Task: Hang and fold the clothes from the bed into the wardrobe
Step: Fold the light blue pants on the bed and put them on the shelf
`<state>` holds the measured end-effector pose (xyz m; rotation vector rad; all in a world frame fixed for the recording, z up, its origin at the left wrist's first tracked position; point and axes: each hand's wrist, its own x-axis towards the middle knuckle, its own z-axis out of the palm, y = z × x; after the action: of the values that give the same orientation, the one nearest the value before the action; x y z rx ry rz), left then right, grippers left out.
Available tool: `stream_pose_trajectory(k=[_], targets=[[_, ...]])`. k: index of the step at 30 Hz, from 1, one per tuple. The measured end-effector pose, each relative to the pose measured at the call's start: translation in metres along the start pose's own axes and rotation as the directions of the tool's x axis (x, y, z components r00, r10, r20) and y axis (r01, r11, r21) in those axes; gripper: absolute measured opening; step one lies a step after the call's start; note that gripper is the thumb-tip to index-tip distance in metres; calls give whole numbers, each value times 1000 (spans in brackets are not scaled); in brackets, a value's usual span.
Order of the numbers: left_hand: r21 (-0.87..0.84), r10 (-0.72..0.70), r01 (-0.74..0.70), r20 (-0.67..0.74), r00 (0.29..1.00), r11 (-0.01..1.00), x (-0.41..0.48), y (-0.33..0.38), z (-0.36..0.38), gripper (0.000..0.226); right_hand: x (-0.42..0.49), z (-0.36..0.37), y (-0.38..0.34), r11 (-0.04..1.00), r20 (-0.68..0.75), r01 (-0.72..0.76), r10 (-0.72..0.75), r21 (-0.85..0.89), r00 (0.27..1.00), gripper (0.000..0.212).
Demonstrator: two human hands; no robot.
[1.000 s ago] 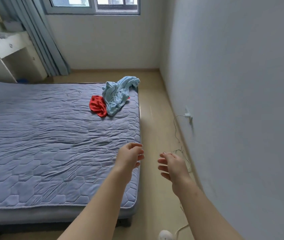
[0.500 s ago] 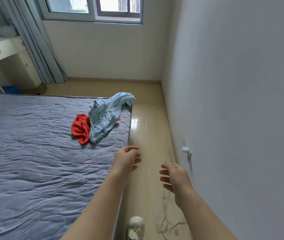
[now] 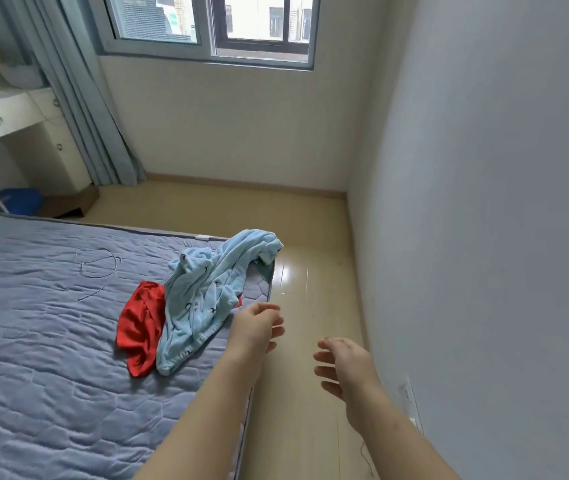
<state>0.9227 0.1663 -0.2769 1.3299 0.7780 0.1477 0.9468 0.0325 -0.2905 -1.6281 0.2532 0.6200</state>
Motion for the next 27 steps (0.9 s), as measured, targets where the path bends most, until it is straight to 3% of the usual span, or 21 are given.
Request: stream_pose_trajectory(k=[12, 20, 27], targets=[[-106, -68, 35, -323, 944, 994, 202, 61, 23, 17, 225, 53, -124, 985, 264, 12, 34, -172, 964, 17], [-225, -180, 61, -562, 807, 973, 273, 74, -10, 20, 310, 114, -147, 939, 430, -35, 191, -343, 882, 14], [-287, -278, 112, -643, 713, 951, 328, 59, -65, 21, 361, 188, -152, 876, 450, -15, 261, -481, 854, 13]])
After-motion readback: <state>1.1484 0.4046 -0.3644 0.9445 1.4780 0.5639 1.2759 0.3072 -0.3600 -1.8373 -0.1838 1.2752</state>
